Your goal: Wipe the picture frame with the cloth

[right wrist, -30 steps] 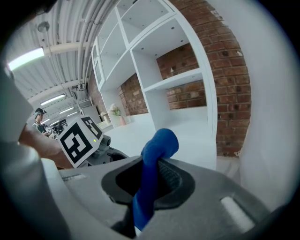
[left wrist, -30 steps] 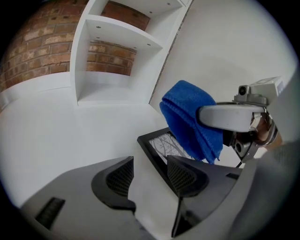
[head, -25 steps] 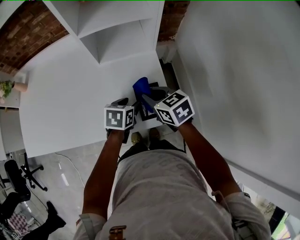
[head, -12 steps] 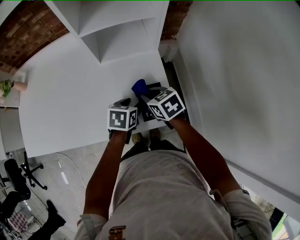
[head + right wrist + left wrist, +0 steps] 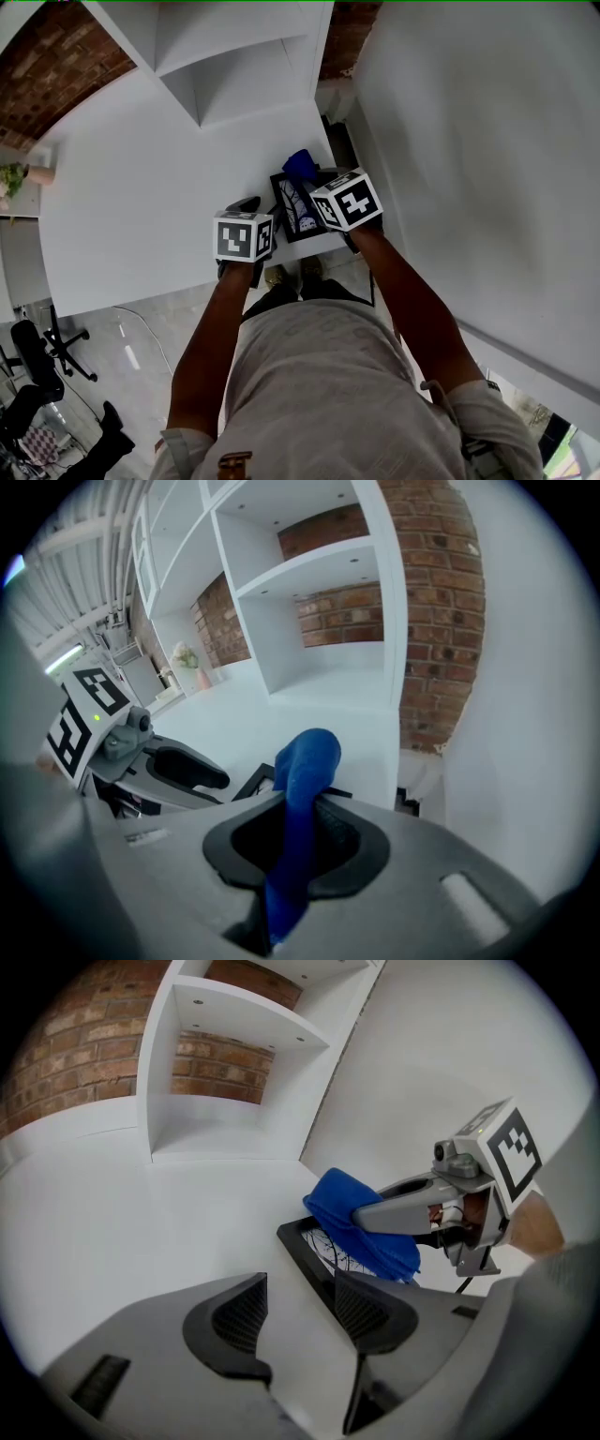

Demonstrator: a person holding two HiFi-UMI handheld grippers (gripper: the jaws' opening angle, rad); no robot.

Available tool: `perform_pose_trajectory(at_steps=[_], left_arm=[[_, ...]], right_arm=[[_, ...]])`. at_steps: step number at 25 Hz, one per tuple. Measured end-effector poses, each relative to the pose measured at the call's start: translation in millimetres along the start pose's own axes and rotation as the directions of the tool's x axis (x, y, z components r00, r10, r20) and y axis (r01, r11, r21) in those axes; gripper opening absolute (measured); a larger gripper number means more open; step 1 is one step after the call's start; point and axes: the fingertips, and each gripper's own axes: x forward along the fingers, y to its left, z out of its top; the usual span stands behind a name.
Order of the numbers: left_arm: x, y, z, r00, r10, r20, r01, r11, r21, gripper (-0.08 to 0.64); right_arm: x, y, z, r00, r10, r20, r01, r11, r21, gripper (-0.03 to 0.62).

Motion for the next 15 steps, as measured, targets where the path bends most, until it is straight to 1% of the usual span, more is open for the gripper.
perform_pose_trajectory(at_steps=[10,15], left_arm=[[-0.1,0.4,0.2,1.0,-0.004,-0.001,0.004,1.0,0.0,0.218],[-0.6,0.6,0.5,1.0,-0.006,0.002,0.006,1.0,0.0,0.218]], right_arm=[[-33.4,-42.1,-18.8,0.996,-0.083,0.007,0.083,0.994,0.067,0.049],[-50.4,-31.5,-12.0,0.996,-0.071,0.049,0.068,0.996,0.061,0.049]])
